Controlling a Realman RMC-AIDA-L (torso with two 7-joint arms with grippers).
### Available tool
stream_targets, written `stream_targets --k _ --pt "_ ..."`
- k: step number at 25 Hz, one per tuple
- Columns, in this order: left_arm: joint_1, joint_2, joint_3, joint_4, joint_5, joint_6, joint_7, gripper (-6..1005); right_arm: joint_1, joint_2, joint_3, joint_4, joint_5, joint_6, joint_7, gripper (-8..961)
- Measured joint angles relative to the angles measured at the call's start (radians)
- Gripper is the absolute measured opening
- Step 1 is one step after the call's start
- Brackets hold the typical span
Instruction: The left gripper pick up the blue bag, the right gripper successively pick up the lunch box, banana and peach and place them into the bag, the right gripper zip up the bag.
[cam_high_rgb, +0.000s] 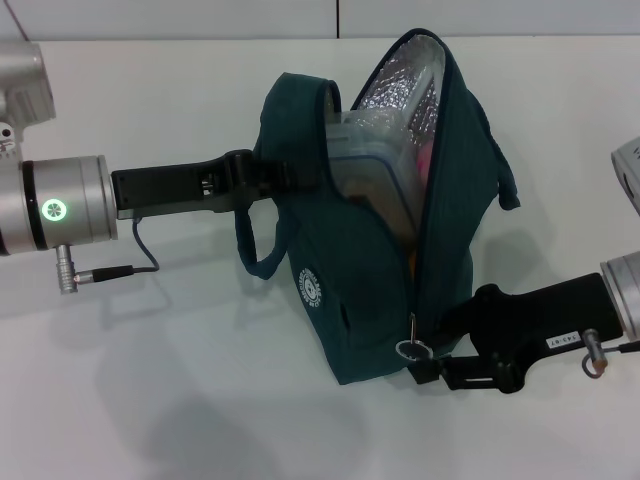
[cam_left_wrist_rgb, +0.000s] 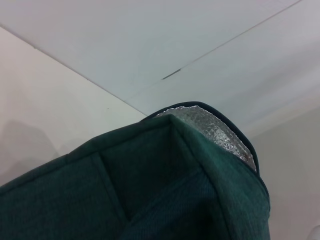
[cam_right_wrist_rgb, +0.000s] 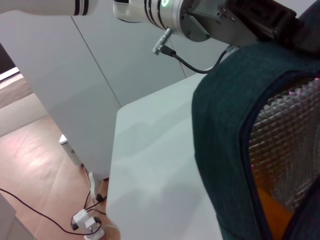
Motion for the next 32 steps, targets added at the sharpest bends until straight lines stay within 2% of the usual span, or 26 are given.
stream_targets --k 2,7,18,24,32 --pt "0.0 0.0 0.0 0.0 0.0 0.0 0.001 41 0.0 0.0 0.001 0.0 0.0 0.008 0.007 474" --pt "-0.001 0.0 0.0 -0.008 -0.001 0.0 0.008 45 -0.001 0.0 0.0 0.0 0.0 0.024 0.024 287" --pt "-0.004 0.003 -0.001 -0.011 -0.002 0.0 0.008 54 0.002 0.0 0.0 0.002 -0.001 0.047 0.029 276" --pt "-0.008 0.003 -0.002 -0.011 -0.003 0.0 0.008 59 0.003 0.001 -0.007 0.002 -0.001 0.064 0.029 64" --pt "0.003 0.004 -0.034 -0.012 -0.003 0.002 0.027 66 0.005 -0.002 -0.006 -0.004 0.002 0.061 0.029 7"
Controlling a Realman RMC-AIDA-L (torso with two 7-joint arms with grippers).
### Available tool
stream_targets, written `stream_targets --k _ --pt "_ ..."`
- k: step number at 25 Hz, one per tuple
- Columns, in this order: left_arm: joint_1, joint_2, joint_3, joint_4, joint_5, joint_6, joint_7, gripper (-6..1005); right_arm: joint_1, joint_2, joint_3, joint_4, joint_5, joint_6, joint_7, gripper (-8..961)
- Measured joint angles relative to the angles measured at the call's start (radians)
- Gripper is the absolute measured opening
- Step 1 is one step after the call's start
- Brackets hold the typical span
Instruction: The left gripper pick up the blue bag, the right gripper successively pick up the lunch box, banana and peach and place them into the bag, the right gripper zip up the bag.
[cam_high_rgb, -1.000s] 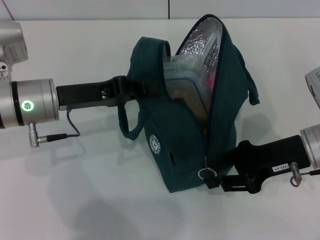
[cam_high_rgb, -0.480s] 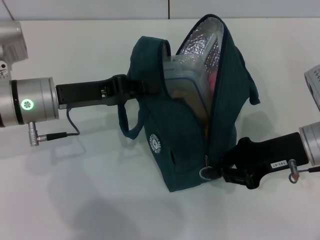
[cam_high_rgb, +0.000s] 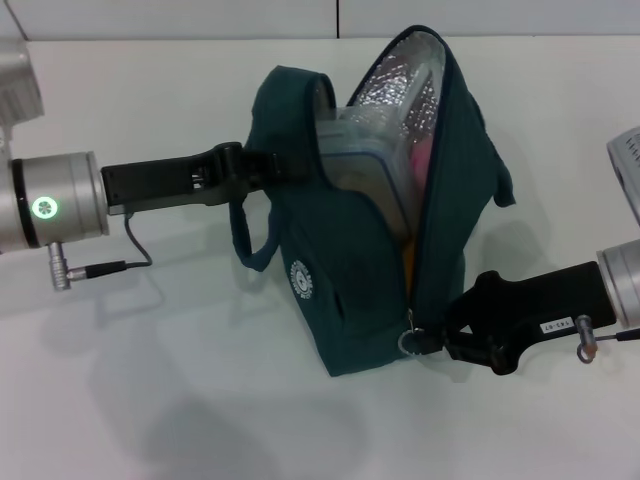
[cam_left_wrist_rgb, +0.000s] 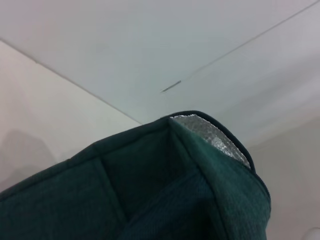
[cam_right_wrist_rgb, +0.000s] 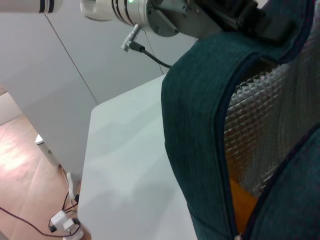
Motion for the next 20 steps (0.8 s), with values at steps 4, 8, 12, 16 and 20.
stream_targets --k 4,8,12,16,20 --pt "0.01 0.006 -0.005 -0.014 -0.001 0.004 0.018 69 -0.007 -0.004 0.005 -0.005 0.018 -0.005 -0.001 7" --pt "0.005 0.022 -0.007 -0.057 -0.003 0.005 0.023 73 -0.005 -0.004 0.004 -0.007 0.024 -0.005 -0.005 7" --pt "0.001 0.032 -0.008 -0.076 -0.003 0.006 0.023 76 -0.001 -0.003 -0.001 -0.008 0.025 -0.006 -0.008 7" --pt "0.002 0.033 -0.013 -0.077 -0.003 0.006 0.026 201 -0.001 -0.003 0.001 -0.014 0.034 -0.013 -0.009 7" --pt "0.006 0.03 -0.038 -0.077 -0.003 0.006 0.042 343 -0.013 -0.006 0.005 -0.042 0.064 -0.043 -0.01 7"
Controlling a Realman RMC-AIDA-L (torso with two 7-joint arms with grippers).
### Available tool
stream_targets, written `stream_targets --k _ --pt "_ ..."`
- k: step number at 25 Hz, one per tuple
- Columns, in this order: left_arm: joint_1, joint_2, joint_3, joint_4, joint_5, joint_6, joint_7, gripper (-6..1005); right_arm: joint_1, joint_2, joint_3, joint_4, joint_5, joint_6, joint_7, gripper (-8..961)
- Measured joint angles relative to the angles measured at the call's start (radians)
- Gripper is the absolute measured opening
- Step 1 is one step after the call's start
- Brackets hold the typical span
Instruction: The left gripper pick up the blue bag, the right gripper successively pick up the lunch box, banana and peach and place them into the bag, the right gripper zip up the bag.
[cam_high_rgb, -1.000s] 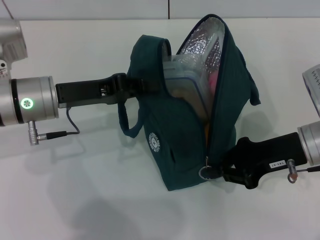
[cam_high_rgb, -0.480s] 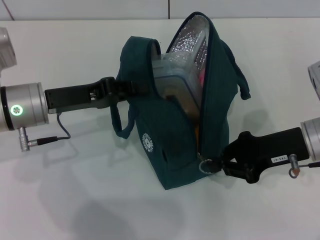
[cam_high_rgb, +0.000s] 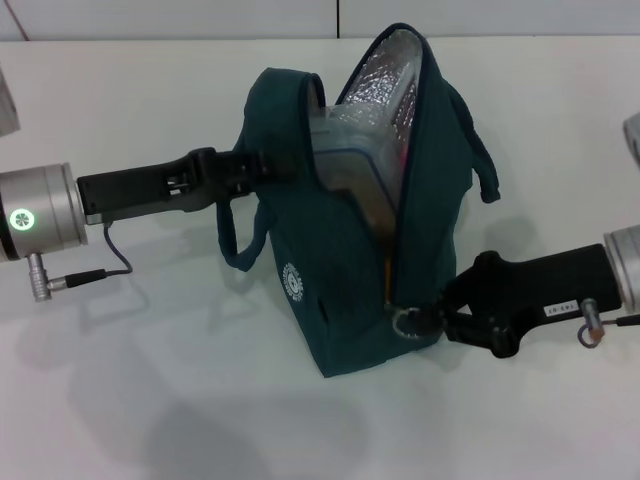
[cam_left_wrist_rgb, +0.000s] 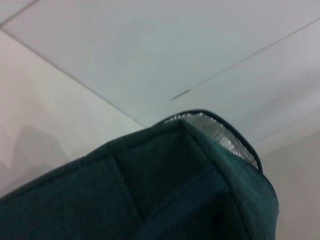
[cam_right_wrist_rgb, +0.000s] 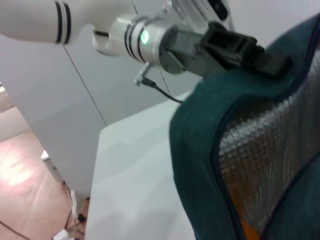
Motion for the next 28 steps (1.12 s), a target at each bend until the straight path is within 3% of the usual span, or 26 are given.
stream_targets --k 8,19,28 --pt "0.003 -0.002 -0.02 0.005 -0.006 0.001 0.019 686 -0.055 -0.004 0.002 -0.1 0.122 -0.038 -0.003 7" --pt "0.038 0.007 -0.024 0.011 -0.105 0.021 0.083 768 -0.055 -0.002 0.0 -0.147 0.181 -0.054 -0.003 8" --pt "0.063 0.008 -0.046 0.012 -0.117 0.03 0.098 767 -0.068 -0.001 -0.011 -0.174 0.174 -0.051 -0.003 8"
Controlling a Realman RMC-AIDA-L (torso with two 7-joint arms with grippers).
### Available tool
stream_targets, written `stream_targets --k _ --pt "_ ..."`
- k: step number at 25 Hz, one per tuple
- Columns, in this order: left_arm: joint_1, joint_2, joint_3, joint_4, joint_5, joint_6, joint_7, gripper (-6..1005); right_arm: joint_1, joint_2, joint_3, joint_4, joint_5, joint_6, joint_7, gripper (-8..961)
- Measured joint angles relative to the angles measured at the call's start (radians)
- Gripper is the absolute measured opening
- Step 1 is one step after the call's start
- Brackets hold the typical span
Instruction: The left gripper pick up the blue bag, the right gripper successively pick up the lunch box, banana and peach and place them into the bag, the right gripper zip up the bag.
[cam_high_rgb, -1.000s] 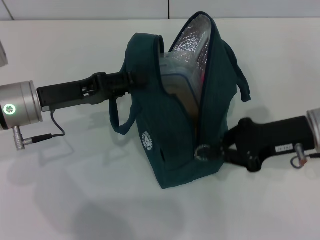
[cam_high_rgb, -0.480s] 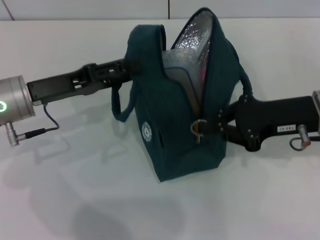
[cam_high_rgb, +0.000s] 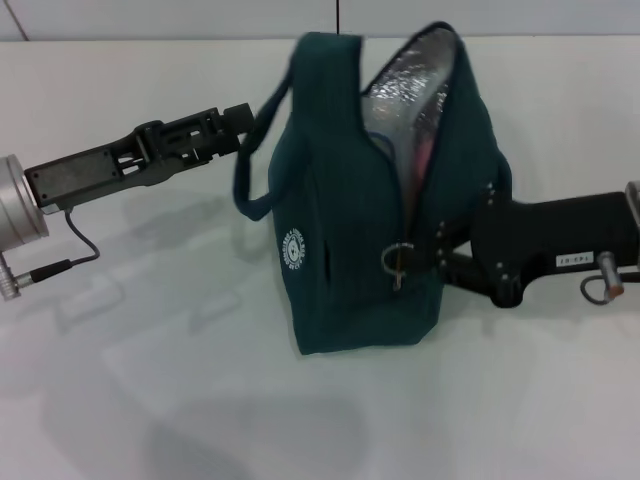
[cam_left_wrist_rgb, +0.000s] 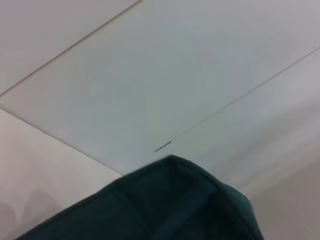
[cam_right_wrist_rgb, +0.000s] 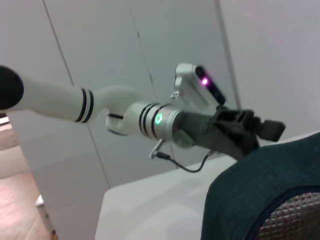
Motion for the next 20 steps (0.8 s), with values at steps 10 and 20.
stream_targets --k 10,20 --pt "0.012 -0.005 -0.001 -0.001 0.0 0.012 0.001 766 0.001 -0.004 0.002 -0.042 0.048 0.022 0.005 8" --pt "0.055 -0.004 -0.001 -0.002 -0.04 0.015 0.033 765 0.04 -0.007 0.018 -0.074 0.003 0.027 0.093 7"
